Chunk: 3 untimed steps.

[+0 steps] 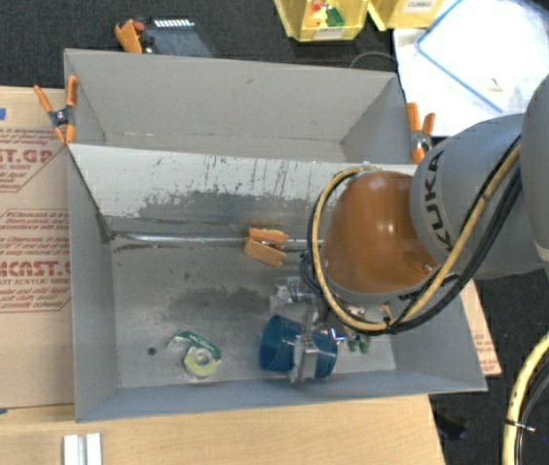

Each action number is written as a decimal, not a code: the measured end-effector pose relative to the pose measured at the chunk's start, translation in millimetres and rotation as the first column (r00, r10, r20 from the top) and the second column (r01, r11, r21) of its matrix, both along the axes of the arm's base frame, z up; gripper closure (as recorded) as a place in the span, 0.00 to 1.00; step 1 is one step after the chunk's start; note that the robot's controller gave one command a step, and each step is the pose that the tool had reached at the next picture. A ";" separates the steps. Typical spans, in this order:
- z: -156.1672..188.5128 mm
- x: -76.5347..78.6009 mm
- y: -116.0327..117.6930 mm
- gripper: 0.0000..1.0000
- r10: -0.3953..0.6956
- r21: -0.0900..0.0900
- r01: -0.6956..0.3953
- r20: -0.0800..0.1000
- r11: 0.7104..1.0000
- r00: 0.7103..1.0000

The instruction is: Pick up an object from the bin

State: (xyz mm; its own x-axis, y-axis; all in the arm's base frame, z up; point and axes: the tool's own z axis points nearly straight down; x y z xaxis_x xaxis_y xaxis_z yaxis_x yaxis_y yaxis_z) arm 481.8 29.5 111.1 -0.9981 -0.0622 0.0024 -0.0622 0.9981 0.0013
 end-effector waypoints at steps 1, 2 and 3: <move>-40.1 1.5 -19.5 0.00 -0.106 0.003 0.106 0.020 0.994 0.994; -40.8 -1.0 -16.9 1.00 -0.161 0.003 0.161 0.007 0.987 0.987; -40.8 -1.0 -16.9 1.00 -0.162 0.003 0.162 0.007 0.987 0.987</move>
Offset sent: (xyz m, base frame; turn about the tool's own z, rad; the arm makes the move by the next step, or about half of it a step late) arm -0.0014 -0.0170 -0.0411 0.1619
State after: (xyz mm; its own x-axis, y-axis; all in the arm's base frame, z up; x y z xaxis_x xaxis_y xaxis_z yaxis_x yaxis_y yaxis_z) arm 480.8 12.6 70.4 -0.9950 0.0998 -0.0046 0.0998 0.9950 0.0036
